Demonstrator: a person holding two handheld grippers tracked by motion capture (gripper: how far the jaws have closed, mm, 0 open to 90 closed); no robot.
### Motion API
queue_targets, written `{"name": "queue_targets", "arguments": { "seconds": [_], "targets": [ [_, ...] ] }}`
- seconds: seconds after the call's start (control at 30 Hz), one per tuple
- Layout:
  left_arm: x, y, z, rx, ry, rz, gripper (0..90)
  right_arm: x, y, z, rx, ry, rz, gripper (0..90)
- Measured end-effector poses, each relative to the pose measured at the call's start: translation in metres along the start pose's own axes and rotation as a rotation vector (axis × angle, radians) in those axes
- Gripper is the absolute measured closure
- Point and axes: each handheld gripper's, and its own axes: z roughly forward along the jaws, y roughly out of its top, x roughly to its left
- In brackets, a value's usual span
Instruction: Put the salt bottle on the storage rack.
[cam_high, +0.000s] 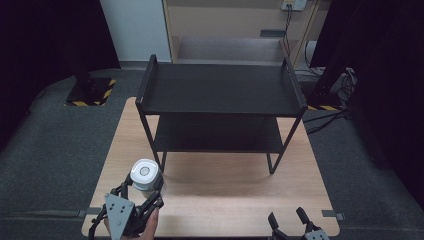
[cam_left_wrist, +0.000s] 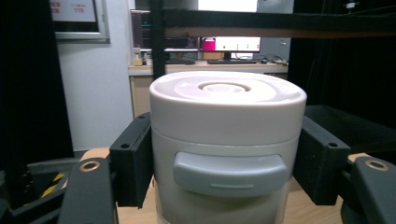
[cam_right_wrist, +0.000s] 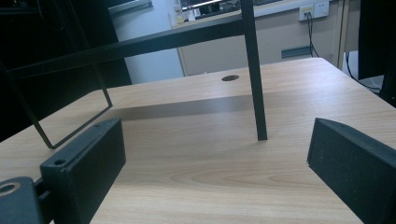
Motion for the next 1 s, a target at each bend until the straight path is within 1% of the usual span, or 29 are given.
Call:
{"name": "queue_targets", "arguments": {
  "seconds": [0.17,0.27,0.3,0.33,0.57,0.7,0.73,0.77,0.8,0.83,1.0],
  "targets": [
    [-0.005,0.009,0.013,-0.002,-0.017,0.002,30.5,-0.001,0.001,0.001,0.001,-0.003,0.004,4.4],
    [-0.008,0.016,0.027,0.008,-0.038,-0.002,30.5,-0.003,0.001,0.001,0.002,-0.006,0.006,4.4],
    [-0.008,0.016,0.027,0.008,-0.038,-0.002,30.5,-0.004,0.002,0.001,0.002,-0.008,0.009,4.5],
    [-0.010,0.017,0.032,0.010,-0.043,-0.006,30.5,-0.005,0.002,0.001,0.001,-0.009,0.010,4.5],
    [-0.020,0.022,0.056,0.009,-0.066,-0.007,30.5,-0.009,0.002,0.002,-0.001,-0.020,0.020,4.5],
    [-0.024,0.024,0.072,0.023,-0.077,-0.018,30.5,-0.012,0.002,0.004,0.007,-0.025,0.026,4.5],
    [-0.024,0.024,0.072,0.023,-0.077,-0.018,30.5,-0.012,0.002,0.005,0.008,-0.024,0.026,4.5],
    [-0.027,0.024,0.079,0.025,-0.073,-0.022,30.5,-0.013,0.002,0.005,0.008,-0.024,0.027,4.5],
    [-0.027,0.024,0.079,0.025,-0.073,-0.022,30.5,-0.013,0.002,0.005,0.008,-0.024,0.027,4.5],
    [-0.028,0.025,0.086,0.026,-0.065,-0.025,30.5,-0.013,0.002,0.006,0.008,-0.023,0.028,4.5],
    [-0.031,0.027,0.104,0.030,-0.039,-0.035,30.5,-0.017,0.003,0.009,0.012,-0.023,0.030,4.5]
  ]
}}
